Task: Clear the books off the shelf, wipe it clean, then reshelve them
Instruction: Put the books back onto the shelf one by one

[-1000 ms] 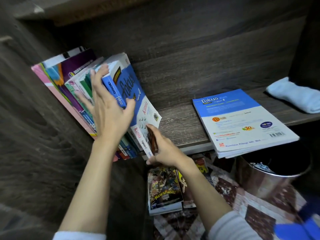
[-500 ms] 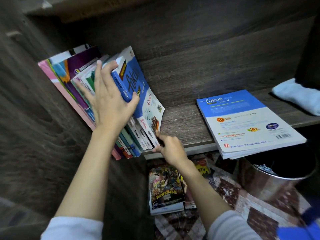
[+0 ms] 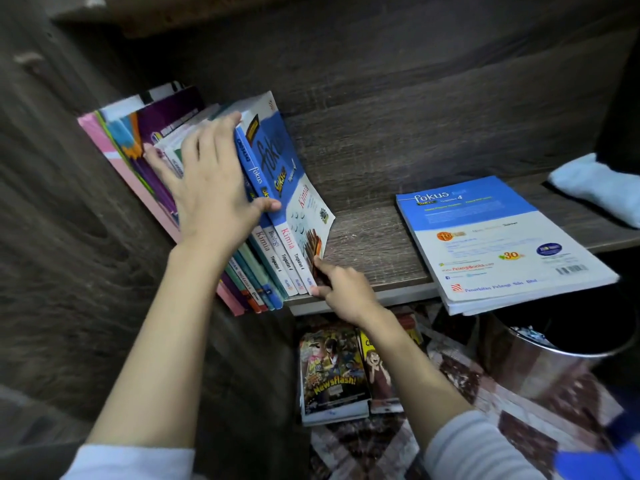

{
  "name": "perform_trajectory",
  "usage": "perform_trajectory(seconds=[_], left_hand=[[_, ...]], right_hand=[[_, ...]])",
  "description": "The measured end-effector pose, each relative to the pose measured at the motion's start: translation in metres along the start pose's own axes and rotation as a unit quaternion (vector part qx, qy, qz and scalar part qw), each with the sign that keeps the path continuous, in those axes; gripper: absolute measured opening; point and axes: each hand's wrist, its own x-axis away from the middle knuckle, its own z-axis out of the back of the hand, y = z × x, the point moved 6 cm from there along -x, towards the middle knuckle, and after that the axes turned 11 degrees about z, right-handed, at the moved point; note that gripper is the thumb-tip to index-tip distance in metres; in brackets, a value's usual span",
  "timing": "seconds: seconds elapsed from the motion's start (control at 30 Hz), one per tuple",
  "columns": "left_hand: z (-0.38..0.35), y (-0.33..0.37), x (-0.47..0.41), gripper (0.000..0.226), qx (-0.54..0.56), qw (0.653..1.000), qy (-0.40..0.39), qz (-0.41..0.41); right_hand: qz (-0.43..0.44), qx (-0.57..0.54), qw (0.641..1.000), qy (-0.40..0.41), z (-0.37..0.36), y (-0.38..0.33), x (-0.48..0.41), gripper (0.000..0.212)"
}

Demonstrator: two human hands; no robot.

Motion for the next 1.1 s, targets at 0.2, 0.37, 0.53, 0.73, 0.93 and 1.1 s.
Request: perform_trajectory(seconds=[0.2,0.37,0.53,0.73,0.93,1.1], left_hand=[[-0.005,0.0,0.003,0.104,-0.002,1.0,0.016,0.008],[-0.009,-0.002,0.001,0.103,-0.014,1.0,0.008,0.009],[-0.013,-0.003,0.006,0.107,-0.011,0.999,-0.016,0.028],[-0.012,0.008,0.017,0.107,-0.007,0.997,-0.051,0.065],[-0.014,0.054,0.069,0.079,0.119,0.983,0.018,0.139],[-0.057,0.103,0.11,0.053,0.233,0.94,-0.131,0.211]], right_hand=[[-0.007,0.033,0.998,0.05,0.002,-0.009,0.005,0.057],[-0.02,0.008,0.996,0.09,-0.001,-0.012,0.006,0.055],[0.003,0.046,0.993,0.106,-0.016,-0.016,0.014,0.056],[0.051,0.057,0.994,0.078,0.01,-0.015,0.025,0.053],[0.047,0.054,0.951,0.299,0.107,0.008,0.061,0.038],[-0.119,0.149,0.937,0.294,0.166,0.064,0.105,0.033]])
